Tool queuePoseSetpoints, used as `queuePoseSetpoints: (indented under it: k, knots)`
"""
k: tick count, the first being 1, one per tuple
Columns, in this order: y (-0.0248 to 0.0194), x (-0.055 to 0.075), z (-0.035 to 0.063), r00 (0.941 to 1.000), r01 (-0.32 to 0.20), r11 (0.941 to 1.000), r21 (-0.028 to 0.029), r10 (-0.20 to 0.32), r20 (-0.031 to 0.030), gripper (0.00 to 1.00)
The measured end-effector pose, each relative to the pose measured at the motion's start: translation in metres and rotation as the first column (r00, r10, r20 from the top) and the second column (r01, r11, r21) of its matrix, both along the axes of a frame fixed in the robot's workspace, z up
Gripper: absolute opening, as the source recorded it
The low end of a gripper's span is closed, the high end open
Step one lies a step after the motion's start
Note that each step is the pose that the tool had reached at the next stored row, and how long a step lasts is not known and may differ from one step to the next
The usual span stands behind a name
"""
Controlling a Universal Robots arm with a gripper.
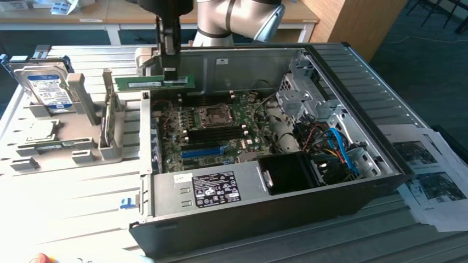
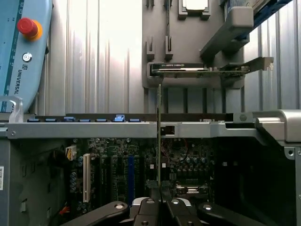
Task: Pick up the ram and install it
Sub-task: 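Pick up the ram and move it above insertion slot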
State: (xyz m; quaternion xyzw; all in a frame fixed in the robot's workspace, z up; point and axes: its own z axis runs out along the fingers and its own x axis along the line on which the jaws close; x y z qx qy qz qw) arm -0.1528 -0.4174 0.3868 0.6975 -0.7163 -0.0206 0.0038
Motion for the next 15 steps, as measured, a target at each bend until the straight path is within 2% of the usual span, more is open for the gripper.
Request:
queuePoseSetpoints:
  k: [15]
  knots:
    - [0.0, 0.045, -0.0001, 1.0, 0.0, 1.0, 0.0001, 0.0, 0.0, 0.12]
